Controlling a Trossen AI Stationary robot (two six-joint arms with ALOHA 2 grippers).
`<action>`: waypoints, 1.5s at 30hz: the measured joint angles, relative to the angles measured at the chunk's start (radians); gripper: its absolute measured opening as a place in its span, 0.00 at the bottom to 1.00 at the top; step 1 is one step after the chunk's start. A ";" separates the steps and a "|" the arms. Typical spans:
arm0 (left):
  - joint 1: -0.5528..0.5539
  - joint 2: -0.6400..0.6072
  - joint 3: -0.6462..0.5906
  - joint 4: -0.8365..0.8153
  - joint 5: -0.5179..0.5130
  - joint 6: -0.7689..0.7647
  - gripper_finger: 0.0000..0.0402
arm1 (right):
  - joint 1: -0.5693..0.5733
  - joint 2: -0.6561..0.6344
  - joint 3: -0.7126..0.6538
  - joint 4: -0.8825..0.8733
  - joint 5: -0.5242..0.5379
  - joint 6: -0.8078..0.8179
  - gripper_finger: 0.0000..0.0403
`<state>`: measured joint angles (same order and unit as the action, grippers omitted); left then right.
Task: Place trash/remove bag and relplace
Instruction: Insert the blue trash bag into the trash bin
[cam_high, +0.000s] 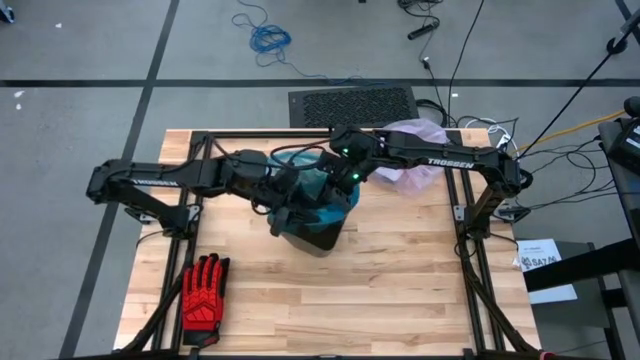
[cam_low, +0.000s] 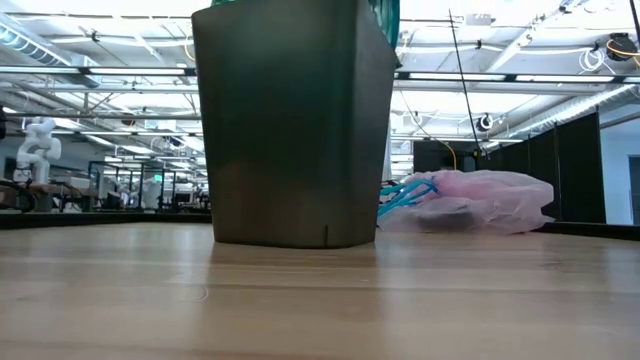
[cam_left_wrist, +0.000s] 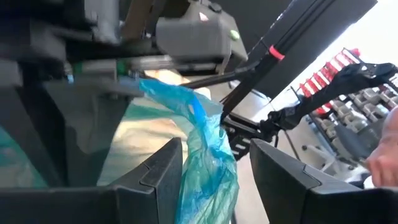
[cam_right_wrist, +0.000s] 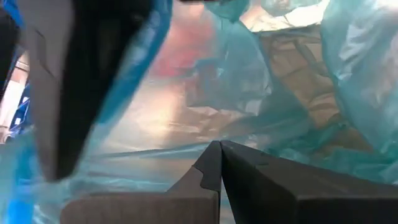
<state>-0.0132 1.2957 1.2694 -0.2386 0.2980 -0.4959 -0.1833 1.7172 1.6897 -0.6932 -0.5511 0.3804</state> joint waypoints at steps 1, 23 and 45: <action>0.000 -0.005 0.000 0.002 -0.002 0.009 0.45 | 0.000 -0.002 0.000 0.001 0.000 0.000 0.00; 0.008 -0.151 0.000 -0.125 -0.148 0.066 0.45 | 0.038 -0.026 0.000 0.047 0.002 0.002 0.00; 0.159 -0.018 -0.001 -0.238 0.120 0.023 0.02 | 0.133 -0.088 0.000 -0.082 0.204 -0.143 0.00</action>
<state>0.1455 1.2774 1.2682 -0.4771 0.4180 -0.4732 -0.0506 1.6287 1.6892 -0.7748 -0.3475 0.2378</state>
